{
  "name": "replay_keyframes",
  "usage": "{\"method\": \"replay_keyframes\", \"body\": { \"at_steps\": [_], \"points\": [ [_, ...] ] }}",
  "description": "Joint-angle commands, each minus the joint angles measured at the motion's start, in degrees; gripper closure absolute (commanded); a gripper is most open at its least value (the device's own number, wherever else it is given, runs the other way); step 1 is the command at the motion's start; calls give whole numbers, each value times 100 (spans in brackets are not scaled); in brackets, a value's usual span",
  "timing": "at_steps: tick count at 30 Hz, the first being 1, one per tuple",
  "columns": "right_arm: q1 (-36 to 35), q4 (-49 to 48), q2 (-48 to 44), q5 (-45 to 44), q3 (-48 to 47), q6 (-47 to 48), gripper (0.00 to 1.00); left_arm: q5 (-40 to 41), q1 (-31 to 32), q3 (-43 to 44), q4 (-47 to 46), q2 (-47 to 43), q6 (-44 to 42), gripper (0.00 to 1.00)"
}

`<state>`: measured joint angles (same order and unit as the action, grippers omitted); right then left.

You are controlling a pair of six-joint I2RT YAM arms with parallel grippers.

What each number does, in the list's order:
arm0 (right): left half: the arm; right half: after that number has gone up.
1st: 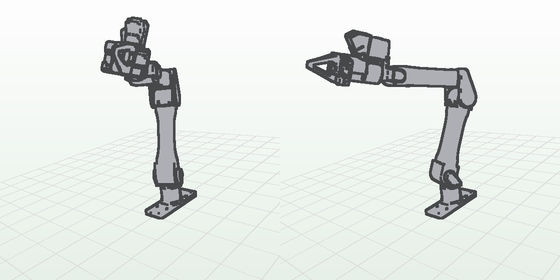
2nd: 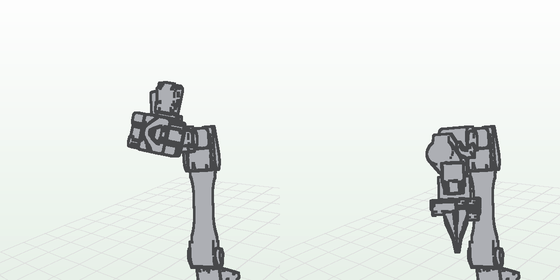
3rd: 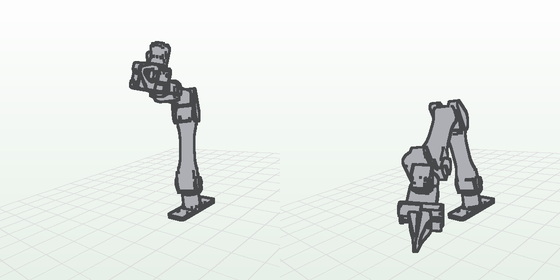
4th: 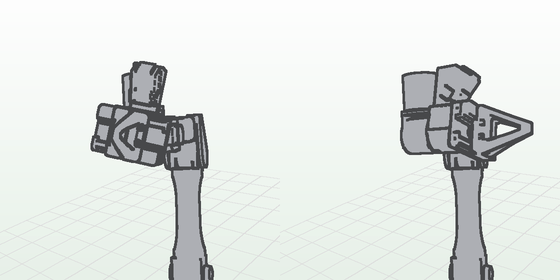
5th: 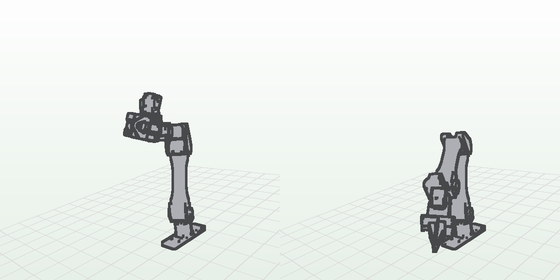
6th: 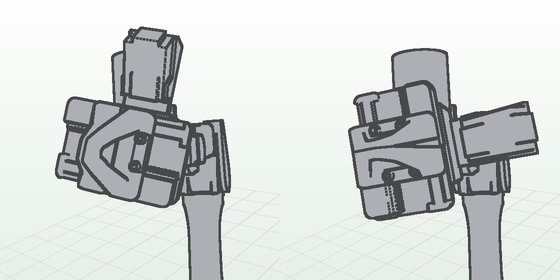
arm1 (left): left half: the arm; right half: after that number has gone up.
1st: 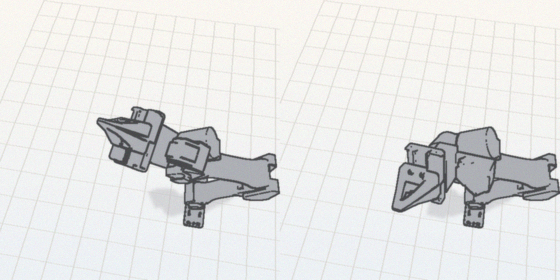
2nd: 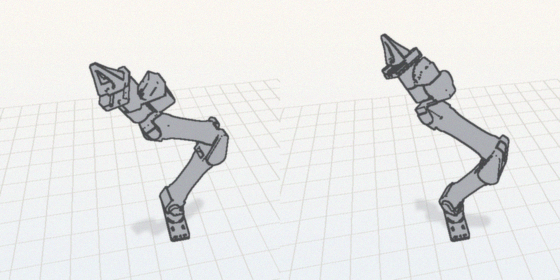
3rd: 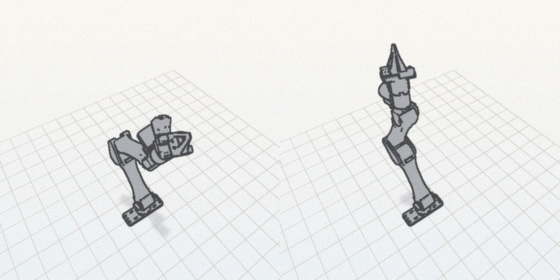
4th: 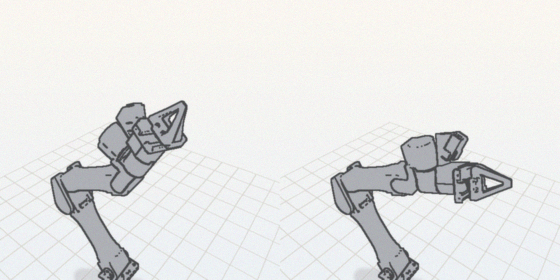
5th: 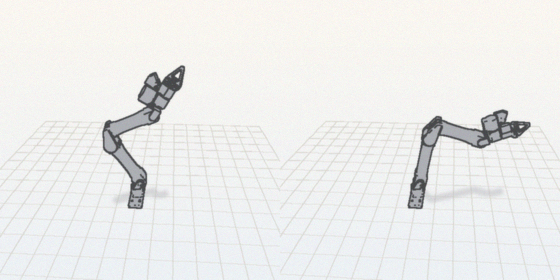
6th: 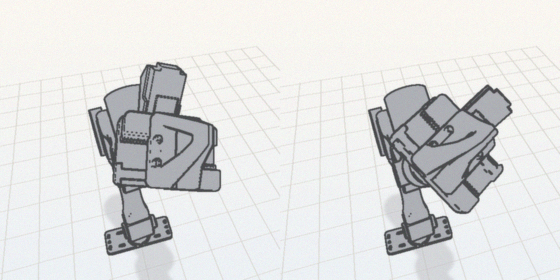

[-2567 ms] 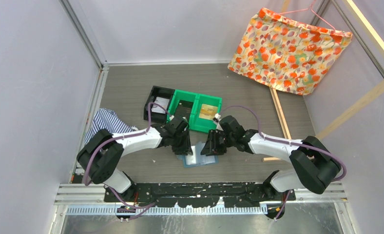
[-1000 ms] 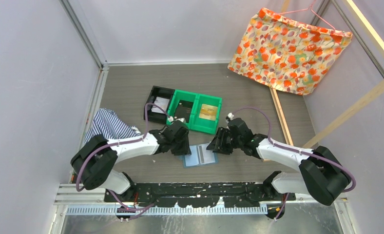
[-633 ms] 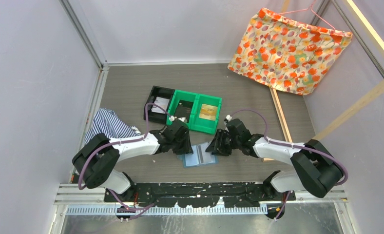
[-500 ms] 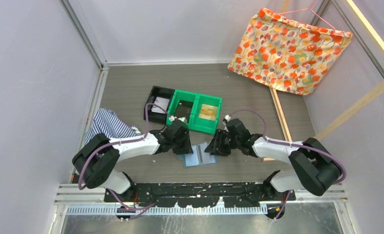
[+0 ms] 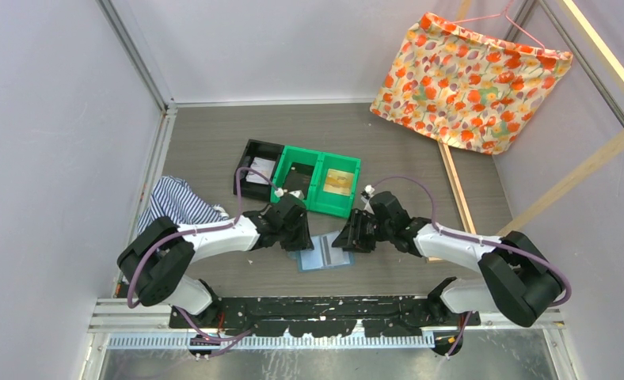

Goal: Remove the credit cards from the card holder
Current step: Remove the credit card from the card holder.

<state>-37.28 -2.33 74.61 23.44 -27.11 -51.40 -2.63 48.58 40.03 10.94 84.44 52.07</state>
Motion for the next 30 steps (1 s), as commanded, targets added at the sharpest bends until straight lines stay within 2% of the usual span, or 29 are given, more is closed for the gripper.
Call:
{"method": "replay_keyframes", "body": {
  "at_steps": [1,9,17,30],
  "points": [
    [-8,110,-132,66,-294,194,55,64,-15,8,275,-47,-148,74],
    [-79,-12,72,323,-427,240,55,131,-15,53,436,-222,-213,74],
    [-398,-77,233,405,-732,298,55,225,-74,140,830,-773,-343,73],
    [-770,-327,992,509,-1226,329,54,510,-540,-94,1323,-1464,-363,72]
  ]
}}
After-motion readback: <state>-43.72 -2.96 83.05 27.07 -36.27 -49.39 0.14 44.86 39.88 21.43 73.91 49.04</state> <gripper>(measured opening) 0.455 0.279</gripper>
